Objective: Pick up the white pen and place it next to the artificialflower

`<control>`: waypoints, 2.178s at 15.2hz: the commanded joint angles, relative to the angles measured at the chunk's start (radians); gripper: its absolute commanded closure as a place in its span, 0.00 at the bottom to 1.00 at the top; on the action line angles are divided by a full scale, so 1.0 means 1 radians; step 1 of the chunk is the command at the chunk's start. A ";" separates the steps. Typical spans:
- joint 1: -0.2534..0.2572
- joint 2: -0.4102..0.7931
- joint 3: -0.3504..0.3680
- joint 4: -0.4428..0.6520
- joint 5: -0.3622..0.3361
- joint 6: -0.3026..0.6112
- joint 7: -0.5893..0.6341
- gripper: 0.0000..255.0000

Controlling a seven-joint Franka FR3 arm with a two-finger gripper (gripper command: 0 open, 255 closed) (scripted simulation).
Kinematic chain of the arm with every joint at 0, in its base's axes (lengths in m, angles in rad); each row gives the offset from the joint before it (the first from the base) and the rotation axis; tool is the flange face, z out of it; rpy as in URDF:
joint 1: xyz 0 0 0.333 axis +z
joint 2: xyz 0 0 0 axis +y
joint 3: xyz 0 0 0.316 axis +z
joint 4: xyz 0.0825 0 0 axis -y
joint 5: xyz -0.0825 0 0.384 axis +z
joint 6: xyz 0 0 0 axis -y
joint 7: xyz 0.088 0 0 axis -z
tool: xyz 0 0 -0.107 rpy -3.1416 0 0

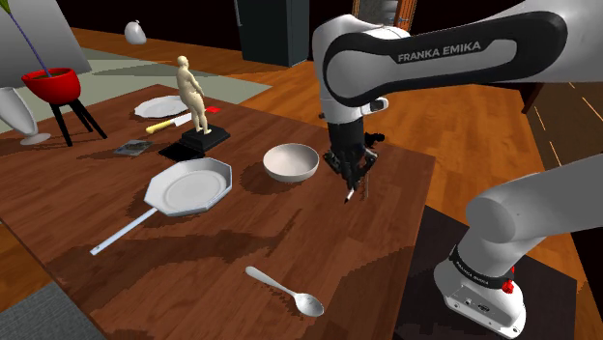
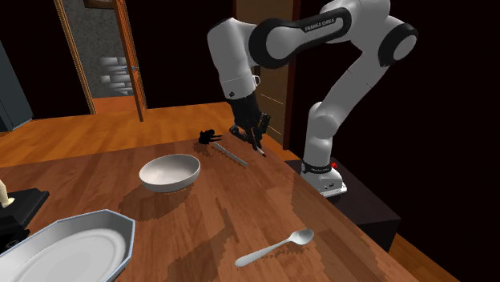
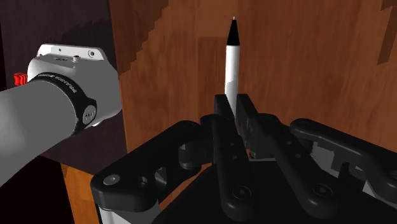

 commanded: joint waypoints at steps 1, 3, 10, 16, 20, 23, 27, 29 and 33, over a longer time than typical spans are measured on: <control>-0.009 -0.026 -0.054 -0.028 -0.029 -0.013 -0.060 1.00; -0.022 -0.042 -0.097 -0.053 -0.057 -0.014 -0.111 1.00; -0.088 -0.058 -0.236 -0.110 -0.174 0.000 -0.283 1.00; -0.164 -0.022 -0.343 -0.115 -0.285 0.032 -0.419 1.00; -0.209 0.019 -0.397 -0.111 -0.345 0.070 -0.488 1.00; -0.208 0.026 -0.391 -0.146 -0.342 0.112 -0.485 1.00; -0.207 0.041 -0.383 -0.190 -0.339 0.169 -0.479 1.00; -0.206 0.049 -0.379 -0.211 -0.337 0.199 -0.476 1.00; -0.207 0.071 -0.370 -0.250 -0.335 0.259 -0.469 1.00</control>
